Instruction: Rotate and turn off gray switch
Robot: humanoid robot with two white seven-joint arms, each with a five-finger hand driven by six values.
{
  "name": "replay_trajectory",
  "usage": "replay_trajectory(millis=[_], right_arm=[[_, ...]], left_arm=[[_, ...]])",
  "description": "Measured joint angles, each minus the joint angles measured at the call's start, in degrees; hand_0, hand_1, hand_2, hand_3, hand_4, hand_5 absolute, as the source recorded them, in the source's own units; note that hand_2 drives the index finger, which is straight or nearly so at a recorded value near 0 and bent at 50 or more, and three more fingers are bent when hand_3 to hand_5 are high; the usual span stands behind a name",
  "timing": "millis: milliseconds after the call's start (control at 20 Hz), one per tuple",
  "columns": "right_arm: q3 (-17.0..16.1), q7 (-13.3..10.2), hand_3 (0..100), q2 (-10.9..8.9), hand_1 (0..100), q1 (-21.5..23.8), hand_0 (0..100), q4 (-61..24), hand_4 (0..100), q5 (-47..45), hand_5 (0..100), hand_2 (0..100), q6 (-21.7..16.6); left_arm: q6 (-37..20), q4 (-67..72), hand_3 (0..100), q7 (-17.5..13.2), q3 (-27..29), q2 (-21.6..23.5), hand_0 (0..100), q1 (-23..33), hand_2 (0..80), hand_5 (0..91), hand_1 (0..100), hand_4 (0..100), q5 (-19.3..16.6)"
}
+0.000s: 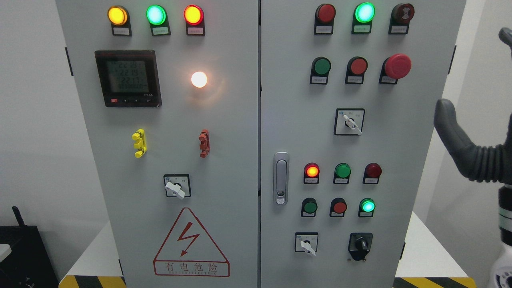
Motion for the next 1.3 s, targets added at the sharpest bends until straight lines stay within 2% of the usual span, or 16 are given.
replay_trajectory(millis=[400, 450, 550, 600, 750, 950, 1000, 1050, 1100, 1200, 1300], right_arm=[[-0.2, 0.6, 5, 0.23, 41, -0.1, 42, 0.4, 0, 0.0, 0, 0, -0.2], [-0.3, 0.6, 7, 0.26, 41, -0.1, 42, 0.4, 0, 0.0, 0, 0, -0.2], [-0.3, 0.6, 20, 0.45, 41, -0.1, 44, 0.5, 9, 0.0, 1, 5, -0.2], [-0.4, 0.6, 29, 0.60, 42, -0.1, 44, 0.6, 20, 0.0, 10, 10, -0.1], [-0.5, 0.7, 44, 1.32, 44, -0.2, 33, 0.7, 32, 0.0, 33, 22, 0.3], [-0.5, 2.3, 59, 2.89, 45, -0.1, 29, 1.0, 48, 0.0, 58, 25, 1.7], [-0.5, 2.6, 64, 3.27, 45, 0.0, 29, 1.1, 53, 0.0, 65, 25, 2.1], [-0.5, 3.0, 70, 3.62, 45, 0.0, 29, 1.2, 62, 0.1, 76, 27, 2.5], [-0.5, 3.3, 73, 3.93, 45, 0.1, 29, 1.3, 65, 0.1, 81, 27, 3.0], [-0.5, 3.5, 80, 4.60, 43, 0.2, 30, 1.5, 78, 0.1, 95, 35, 3.7], [-0.5, 3.8, 83, 5.35, 40, 0.3, 28, 1.6, 82, 0.1, 99, 42, 4.9]], left_arm=[[0.0, 0.0, 0, 0.0, 0.0, 0.0, 12, 0.0, 0.0, 0.0, 39, 0, 0.0], [0.0, 0.0, 0, 0.0, 0.0, 0.0, 12, 0.0, 0.0, 0.0, 39, 0, 0.0], [0.0, 0.0, 0, 0.0, 0.0, 0.0, 12, 0.0, 0.0, 0.0, 39, 0, 0.0], [0.0, 0.0, 0, 0.0, 0.0, 0.0, 12, 0.0, 0.0, 0.0, 39, 0, 0.0], [0.0, 0.0, 0, 0.0, 0.0, 0.0, 12, 0.0, 0.0, 0.0, 39, 0, 0.0], [0.0, 0.0, 0, 0.0, 0.0, 0.0, 12, 0.0, 0.0, 0.0, 39, 0, 0.0], [0.0, 0.0, 0, 0.0, 0.0, 0.0, 12, 0.0, 0.0, 0.0, 39, 0, 0.0], [0.0, 0.0, 0, 0.0, 0.0, 0.0, 12, 0.0, 0.0, 0.0, 39, 0, 0.0], [0.0, 0.0, 0, 0.0, 0.0, 0.0, 12, 0.0, 0.0, 0.0, 39, 0, 0.0], [0.0, 0.0, 0, 0.0, 0.0, 0.0, 12, 0.0, 0.0, 0.0, 39, 0, 0.0], [0.0, 0.0, 0, 0.0, 0.0, 0.0, 12, 0.0, 0.0, 0.0, 39, 0, 0.0]])
